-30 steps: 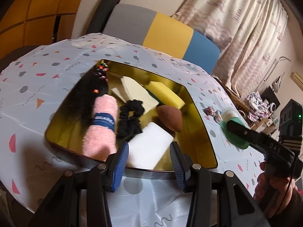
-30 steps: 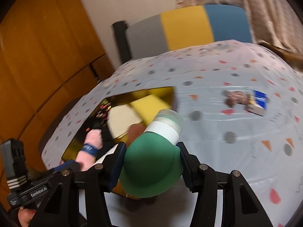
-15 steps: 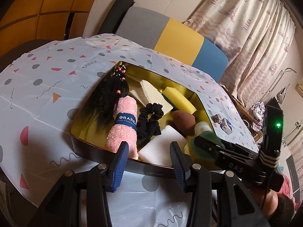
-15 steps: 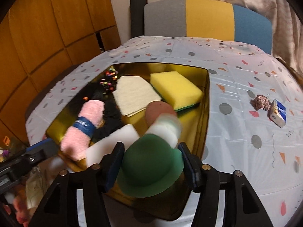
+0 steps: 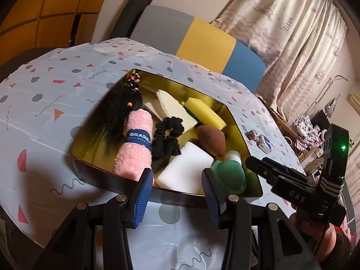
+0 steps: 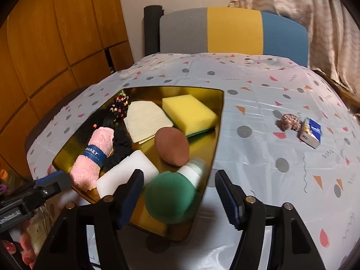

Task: Organize rigid objects
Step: 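Lower the green dome cap into the gold tin and open the right gripper, then reach the right gripper to the blue Tempo tissue pack and grasp it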

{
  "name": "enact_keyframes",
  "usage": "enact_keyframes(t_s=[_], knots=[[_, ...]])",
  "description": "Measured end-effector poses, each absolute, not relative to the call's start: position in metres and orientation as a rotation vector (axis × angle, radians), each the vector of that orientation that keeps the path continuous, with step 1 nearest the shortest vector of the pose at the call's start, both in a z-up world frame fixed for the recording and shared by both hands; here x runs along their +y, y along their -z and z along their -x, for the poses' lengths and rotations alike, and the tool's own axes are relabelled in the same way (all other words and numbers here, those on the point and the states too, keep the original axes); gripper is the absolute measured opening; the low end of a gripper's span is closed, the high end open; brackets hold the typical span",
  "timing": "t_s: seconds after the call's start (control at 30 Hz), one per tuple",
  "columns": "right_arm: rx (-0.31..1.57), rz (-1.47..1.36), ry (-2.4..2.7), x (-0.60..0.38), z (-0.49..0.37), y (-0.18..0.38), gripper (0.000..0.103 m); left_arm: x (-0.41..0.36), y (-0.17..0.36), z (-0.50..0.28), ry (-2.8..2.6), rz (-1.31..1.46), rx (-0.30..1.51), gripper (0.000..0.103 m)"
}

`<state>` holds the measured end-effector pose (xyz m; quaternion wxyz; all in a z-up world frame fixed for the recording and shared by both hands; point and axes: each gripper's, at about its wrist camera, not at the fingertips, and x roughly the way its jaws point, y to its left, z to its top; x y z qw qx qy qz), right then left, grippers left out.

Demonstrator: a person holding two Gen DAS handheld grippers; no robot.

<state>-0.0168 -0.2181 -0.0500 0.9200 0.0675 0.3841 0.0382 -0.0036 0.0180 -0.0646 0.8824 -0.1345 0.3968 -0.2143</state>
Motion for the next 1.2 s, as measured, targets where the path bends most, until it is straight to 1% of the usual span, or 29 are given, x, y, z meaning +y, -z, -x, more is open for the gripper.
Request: enact_keyframes(t_s=[0.37,0.57,0.77,0.9,1.0,1.2], knots=[[0.781,-0.228,0.022,-0.267,0.036,0.055,0.071,-0.011,0.062,0.010,0.519,0.214,0.847,0.045],[0.839,-0.294,0.117,-0.310,0.044,0.078,0.072,-0.046,0.061,0.013,0.609,0.114,0.882,0.045],[0.891,-0.368,0.222,-0.370,0.044,0.099,0.072,-0.085,0.050,0.021,0.697,0.032,0.874,0.045],[0.865,-0.439,0.327,-0.425,0.018,0.095,0.073,-0.108,0.043,0.017,0.713,0.009,0.871,0.045],[0.826,-0.475,0.385,-0.461,-0.011,0.089,0.079,-0.116,0.040,0.012,0.702,0.020,0.882,0.045],[0.831,-0.466,0.406,-0.495,-0.077,0.097,0.079,-0.124,0.035,0.000,0.656,0.001,0.888,0.045]])
